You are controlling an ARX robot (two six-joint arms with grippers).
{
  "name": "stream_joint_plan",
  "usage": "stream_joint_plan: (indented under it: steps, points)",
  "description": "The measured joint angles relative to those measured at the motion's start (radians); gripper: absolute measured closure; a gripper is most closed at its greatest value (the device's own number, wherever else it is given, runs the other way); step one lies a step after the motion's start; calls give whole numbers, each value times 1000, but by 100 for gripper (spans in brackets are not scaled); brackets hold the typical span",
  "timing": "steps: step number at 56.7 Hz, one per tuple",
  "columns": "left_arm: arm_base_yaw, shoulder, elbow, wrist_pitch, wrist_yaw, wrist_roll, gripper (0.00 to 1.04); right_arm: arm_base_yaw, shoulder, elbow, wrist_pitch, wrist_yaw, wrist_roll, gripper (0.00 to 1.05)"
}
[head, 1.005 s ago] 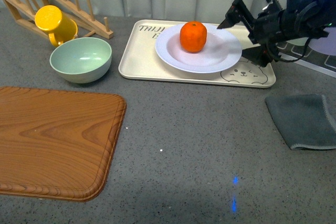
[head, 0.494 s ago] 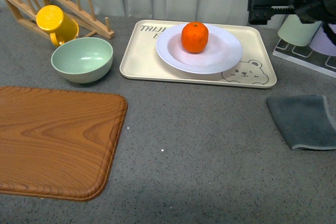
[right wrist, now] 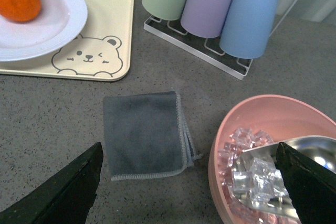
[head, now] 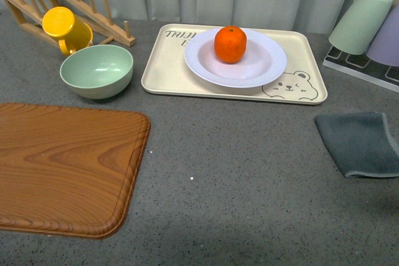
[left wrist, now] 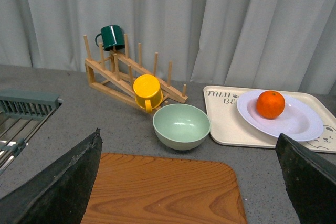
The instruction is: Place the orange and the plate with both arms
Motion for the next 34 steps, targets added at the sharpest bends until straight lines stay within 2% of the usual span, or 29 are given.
stream_joint_plan:
  steps: [11,19,21,23,24,27,30,34]
  points:
    - [0,0,0,0,0,0,6,79,-183,-128,-2,45,63,9]
    - [0,0,0,0,0,0,6,85,-191,-139,3,47,68,9]
    - [0,0,0,0,0,0,6,76,-149,-163,103,8,63,12]
    - [0,0,0,0,0,0,6,54,-67,-219,351,-72,56,21]
    - [0,0,0,0,0,0,6,45,-40,-222,425,-89,49,25]
    - [0,-2,0,0,2,0,6,26,-33,-227,569,-129,45,34]
    - [0,0,0,-1,1,0,6,8,-105,-227,589,-151,44,43]
    - [0,0,0,-1,-2,0,6,-17,-204,-227,508,-168,44,55]
